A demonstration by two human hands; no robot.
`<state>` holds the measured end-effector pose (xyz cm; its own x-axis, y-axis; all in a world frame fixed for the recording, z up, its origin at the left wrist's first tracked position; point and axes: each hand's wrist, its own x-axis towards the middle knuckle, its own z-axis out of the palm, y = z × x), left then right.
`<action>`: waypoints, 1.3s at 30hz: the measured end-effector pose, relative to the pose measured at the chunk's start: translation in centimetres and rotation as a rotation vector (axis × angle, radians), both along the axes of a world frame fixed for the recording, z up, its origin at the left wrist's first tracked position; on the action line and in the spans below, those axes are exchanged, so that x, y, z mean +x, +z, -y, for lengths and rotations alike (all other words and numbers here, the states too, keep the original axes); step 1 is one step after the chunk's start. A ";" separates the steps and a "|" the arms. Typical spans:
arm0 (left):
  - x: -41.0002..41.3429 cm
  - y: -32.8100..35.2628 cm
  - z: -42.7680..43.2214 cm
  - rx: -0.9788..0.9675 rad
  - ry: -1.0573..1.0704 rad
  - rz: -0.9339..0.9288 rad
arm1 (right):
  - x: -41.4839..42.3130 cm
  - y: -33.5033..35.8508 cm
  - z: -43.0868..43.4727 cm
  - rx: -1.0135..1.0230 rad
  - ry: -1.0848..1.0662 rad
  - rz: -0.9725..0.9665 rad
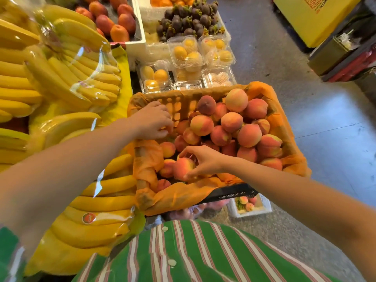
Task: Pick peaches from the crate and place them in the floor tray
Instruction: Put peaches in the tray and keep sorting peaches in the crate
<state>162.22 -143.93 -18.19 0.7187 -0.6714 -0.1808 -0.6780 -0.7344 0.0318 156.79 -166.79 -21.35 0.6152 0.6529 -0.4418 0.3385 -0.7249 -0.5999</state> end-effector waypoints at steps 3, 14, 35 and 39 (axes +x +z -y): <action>-0.9 -0.6 -1.8 -0.033 0.088 0.026 | -0.4 -1.5 -1.7 -0.091 0.164 0.074; -1.6 -1.1 -2.7 -0.157 0.217 -0.006 | -0.9 -3.9 -2.3 -0.093 0.227 0.102; 5.3 2.5 9.8 -0.234 -0.005 0.043 | 3.1 5.4 12.5 -0.210 -0.399 0.489; 6.2 2.0 10.0 -0.214 0.008 0.012 | 3.2 4.7 12.6 -0.224 -0.363 0.509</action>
<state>168.43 -153.96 -16.20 0.7251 -0.6881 -0.0259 -0.6738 -0.7168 0.1794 160.04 -179.43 -16.67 0.9467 0.2907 -0.1385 0.2504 -0.9351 -0.2509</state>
